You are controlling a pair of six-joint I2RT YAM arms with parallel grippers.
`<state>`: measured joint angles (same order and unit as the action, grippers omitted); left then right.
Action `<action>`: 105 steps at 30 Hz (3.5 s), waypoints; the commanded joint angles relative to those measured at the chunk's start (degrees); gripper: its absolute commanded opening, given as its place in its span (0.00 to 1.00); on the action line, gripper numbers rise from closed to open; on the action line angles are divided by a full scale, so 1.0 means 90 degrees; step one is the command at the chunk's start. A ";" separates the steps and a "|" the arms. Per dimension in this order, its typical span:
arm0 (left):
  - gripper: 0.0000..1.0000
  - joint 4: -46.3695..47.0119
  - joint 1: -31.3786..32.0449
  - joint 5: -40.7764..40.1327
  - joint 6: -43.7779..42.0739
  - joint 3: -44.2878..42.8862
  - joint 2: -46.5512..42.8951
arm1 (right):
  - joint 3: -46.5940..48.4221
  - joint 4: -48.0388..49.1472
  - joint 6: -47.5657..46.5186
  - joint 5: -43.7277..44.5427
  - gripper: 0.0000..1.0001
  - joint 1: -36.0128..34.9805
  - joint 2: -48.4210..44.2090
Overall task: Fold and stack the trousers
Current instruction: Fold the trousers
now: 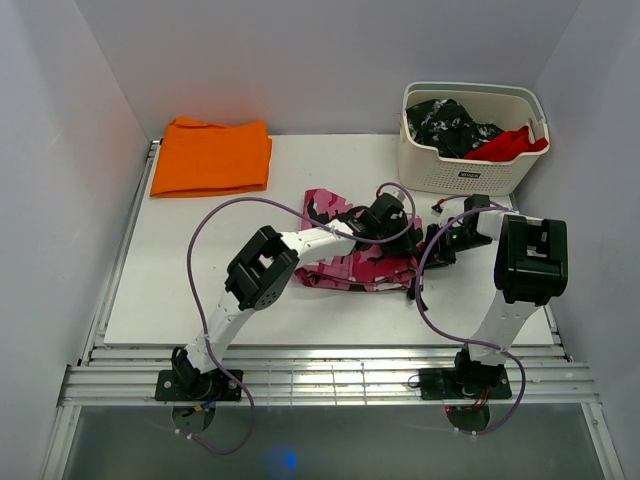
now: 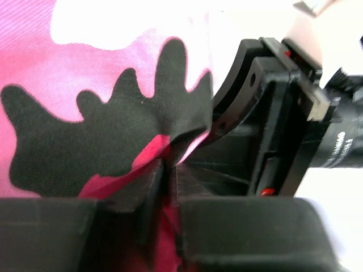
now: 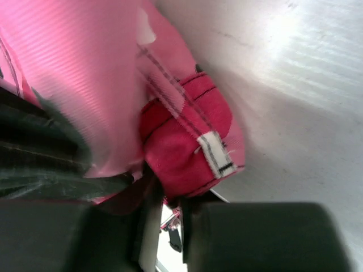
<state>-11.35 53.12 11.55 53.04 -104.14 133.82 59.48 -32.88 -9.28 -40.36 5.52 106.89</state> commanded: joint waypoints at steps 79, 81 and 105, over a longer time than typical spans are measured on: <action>0.84 0.1390 -0.0521 0.0035 -0.1890 0.2479 -0.2270 | 0.1037 0.0148 0.1343 -0.0183 0.34 -0.0222 -0.0119; 0.84 0.1311 -0.0755 0.0113 -0.1763 0.2702 -0.2446 | 0.1057 0.0216 0.1392 -0.0388 0.20 -0.0242 -0.0206; 0.98 -0.1327 -0.2485 -0.0902 -0.8207 0.6061 -0.7387 | 0.1427 -0.0321 0.1168 -0.0370 0.42 -0.0340 -0.0178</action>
<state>-19.55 30.63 5.78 -10.90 -54.11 71.09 70.17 -33.36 2.63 -44.88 2.81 104.49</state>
